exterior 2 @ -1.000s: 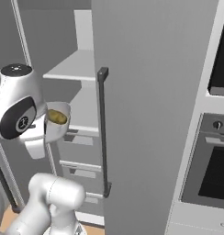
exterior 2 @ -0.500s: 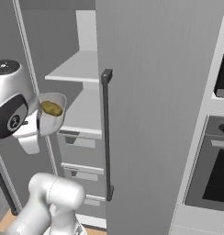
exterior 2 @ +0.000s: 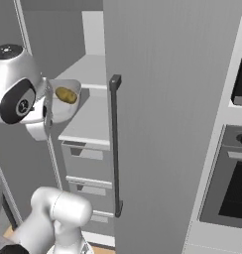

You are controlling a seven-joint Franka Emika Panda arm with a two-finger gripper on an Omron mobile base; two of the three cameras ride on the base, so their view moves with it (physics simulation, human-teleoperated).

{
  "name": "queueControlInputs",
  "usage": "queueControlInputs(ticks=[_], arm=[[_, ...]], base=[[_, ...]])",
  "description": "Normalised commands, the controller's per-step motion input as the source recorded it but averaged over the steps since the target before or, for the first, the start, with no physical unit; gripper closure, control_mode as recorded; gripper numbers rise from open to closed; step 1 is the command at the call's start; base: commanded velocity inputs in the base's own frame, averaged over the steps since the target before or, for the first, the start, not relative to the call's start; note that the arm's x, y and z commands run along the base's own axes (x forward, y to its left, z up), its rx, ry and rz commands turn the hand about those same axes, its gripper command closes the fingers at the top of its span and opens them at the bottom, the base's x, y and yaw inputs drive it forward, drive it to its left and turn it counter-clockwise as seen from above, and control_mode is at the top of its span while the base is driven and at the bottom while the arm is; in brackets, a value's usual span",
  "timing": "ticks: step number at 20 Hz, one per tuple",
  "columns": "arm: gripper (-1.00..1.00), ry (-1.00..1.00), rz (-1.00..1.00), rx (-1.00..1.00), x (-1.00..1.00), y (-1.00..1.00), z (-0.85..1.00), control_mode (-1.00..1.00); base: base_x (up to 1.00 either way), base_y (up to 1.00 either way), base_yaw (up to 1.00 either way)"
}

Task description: Take the meat container that has the fish and place it on the second highest rack of the freezer. Then take the vegetable container that has the bell pepper and potato and place it on the highest rack of the freezer.

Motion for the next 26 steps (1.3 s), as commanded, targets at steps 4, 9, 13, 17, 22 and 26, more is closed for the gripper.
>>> queueControlInputs(ticks=[4,9,13,17,22,26], arm=[[1.00,0.00,-0.02,0.09,0.97,0.00,0.22,-1.00],[1.00,0.00,0.00,0.09,0.99,0.00,0.07,-1.00],[1.00,-0.04,0.00,0.01,0.95,0.15,0.01,-1.00],[1.00,-0.18,0.00,0.00,0.56,0.14,0.07,-1.00],[1.00,-0.04,0.00,0.00,0.97,0.04,0.00,-1.00],[1.00,0.00,0.00,0.00,1.00,0.03,0.00,-1.00]], base=[[0.00,0.00,0.00],[0.00,0.00,0.00],[0.00,0.00,0.00],[0.00,0.00,0.00],[0.00,0.00,0.00],[0.00,0.00,0.00]])
